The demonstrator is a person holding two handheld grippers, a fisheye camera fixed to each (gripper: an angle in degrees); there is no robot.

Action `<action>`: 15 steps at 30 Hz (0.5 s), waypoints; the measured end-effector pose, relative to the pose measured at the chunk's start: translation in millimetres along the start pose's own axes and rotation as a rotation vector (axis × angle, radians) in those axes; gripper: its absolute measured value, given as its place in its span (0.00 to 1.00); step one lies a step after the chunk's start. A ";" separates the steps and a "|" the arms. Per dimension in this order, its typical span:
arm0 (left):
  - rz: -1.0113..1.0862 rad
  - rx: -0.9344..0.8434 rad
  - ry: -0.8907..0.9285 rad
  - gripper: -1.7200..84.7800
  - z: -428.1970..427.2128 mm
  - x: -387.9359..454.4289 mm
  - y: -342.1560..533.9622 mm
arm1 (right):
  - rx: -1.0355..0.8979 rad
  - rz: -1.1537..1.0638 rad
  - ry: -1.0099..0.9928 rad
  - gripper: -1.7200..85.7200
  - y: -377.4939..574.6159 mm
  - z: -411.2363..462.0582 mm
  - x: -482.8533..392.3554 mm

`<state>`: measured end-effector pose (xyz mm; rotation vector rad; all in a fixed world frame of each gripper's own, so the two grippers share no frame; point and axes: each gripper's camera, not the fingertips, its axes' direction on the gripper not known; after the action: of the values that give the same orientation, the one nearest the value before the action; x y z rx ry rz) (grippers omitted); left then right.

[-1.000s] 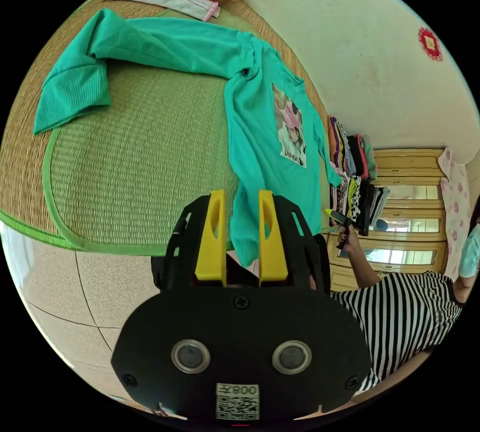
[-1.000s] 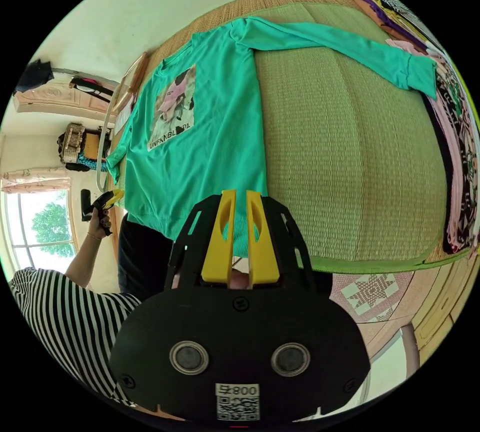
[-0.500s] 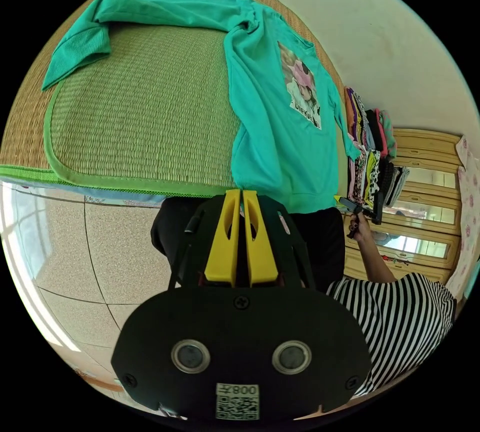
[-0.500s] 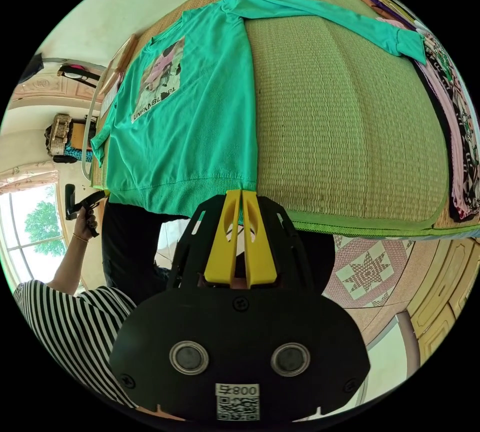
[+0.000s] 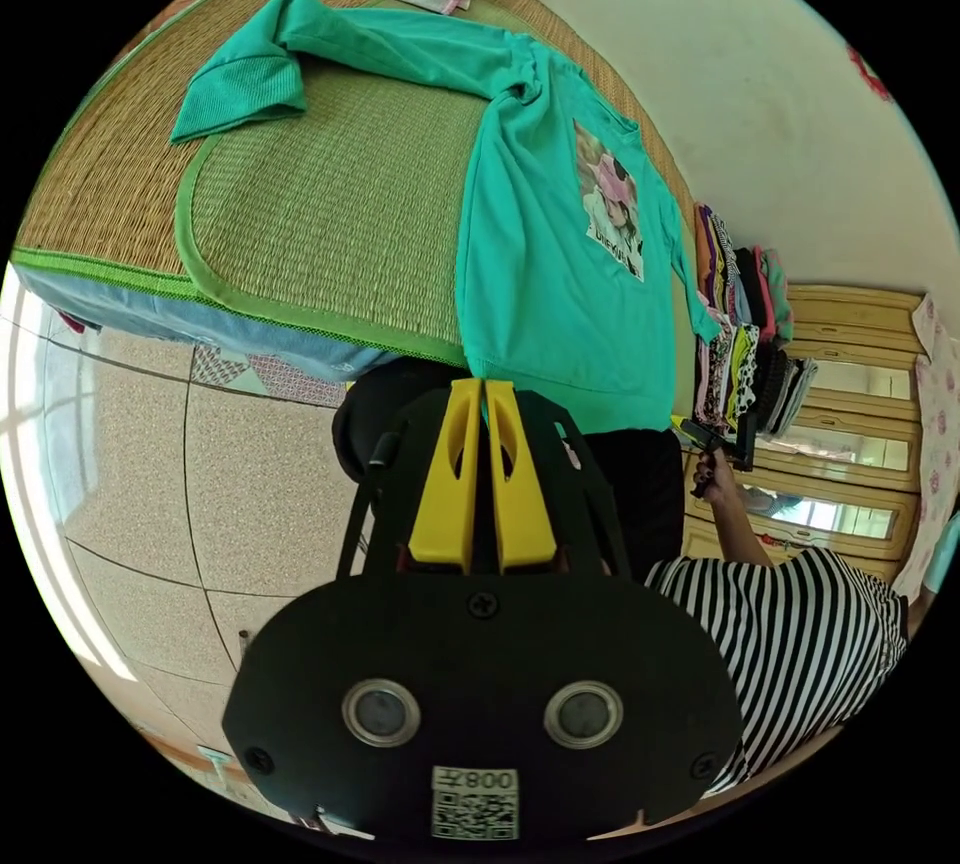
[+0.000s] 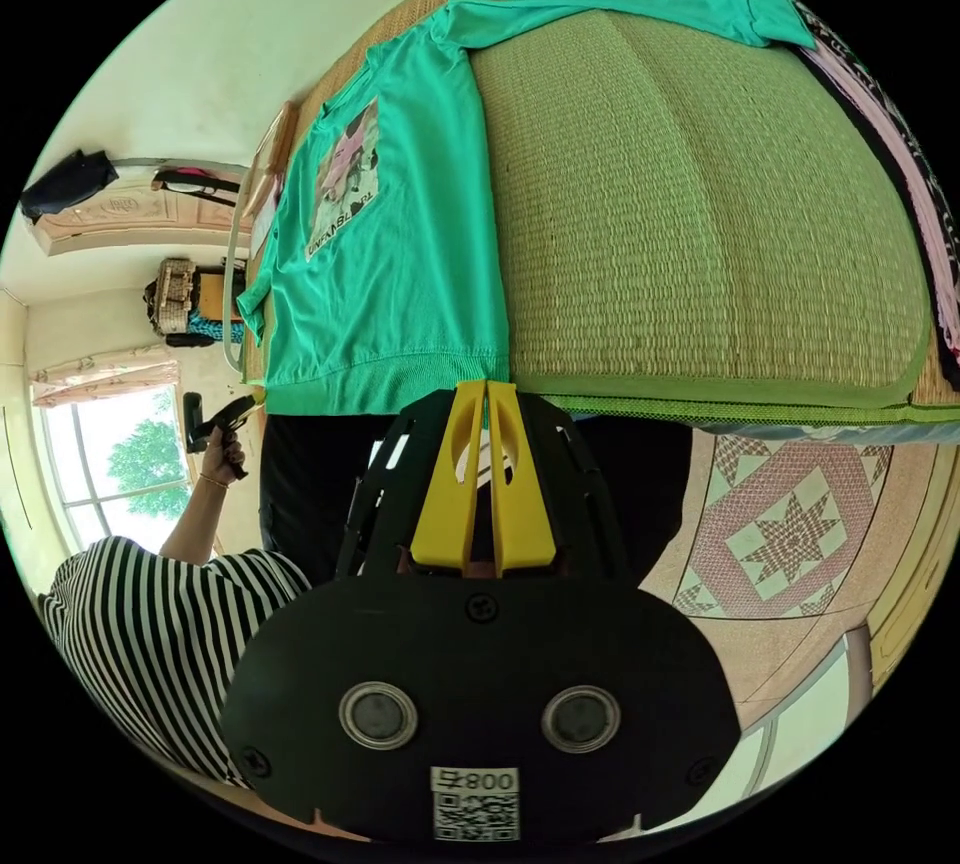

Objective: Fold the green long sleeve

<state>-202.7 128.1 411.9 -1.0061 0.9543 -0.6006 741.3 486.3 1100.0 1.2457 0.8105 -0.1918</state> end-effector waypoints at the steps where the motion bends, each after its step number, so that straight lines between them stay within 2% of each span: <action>1: -0.005 0.006 -0.005 0.03 5.4 1.7 0.1 | -0.001 0.004 -0.012 0.02 0.6 -0.1 2.4; 7: -0.010 0.099 -0.054 0.02 17.9 20.0 -6.7 | -0.010 0.024 0.013 0.02 8.3 -6.2 12.3; 11: 0.100 0.145 -0.033 0.02 34.9 54.3 -27.9 | 0.055 -0.006 0.016 0.02 9.5 -22.2 7.2; 15: 0.230 0.072 -0.015 0.02 78.7 95.2 -62.3 | 0.072 -0.102 0.028 0.02 -7.9 -21.3 -17.2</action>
<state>-88.2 59.3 448.0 -0.8217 1.0116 -0.4315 715.3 497.6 1103.0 1.2780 0.8988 -0.2893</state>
